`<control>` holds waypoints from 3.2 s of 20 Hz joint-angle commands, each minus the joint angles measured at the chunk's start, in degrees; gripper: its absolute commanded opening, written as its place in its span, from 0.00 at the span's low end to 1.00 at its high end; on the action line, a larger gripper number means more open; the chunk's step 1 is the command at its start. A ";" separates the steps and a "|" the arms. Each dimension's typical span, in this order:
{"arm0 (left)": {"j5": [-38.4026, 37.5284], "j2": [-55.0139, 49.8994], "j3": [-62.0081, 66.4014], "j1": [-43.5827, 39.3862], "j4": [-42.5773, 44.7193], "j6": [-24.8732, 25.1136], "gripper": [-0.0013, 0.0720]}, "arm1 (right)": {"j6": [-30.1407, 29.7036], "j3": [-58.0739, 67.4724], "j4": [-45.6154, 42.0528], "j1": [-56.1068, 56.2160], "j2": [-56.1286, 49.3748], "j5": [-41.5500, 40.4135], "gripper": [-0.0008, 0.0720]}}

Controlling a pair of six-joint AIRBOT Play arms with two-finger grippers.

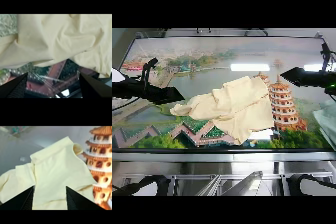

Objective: Fold the shirts.

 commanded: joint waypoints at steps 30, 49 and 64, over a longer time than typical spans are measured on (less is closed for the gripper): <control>10.08 -15.69 -6.49 -6.01 -17.97 5.79 0.97 | -3.13 -22.73 2.82 7.39 -7.74 3.78 0.03; -5.18 34.07 -1.62 27.63 -64.52 13.16 0.05 | -14.27 1.07 39.12 -25.07 47.36 11.85 0.03; 11.02 7.30 -19.78 6.29 -31.17 11.21 0.61 | -9.33 -2.82 9.09 8.46 8.13 -11.23 0.03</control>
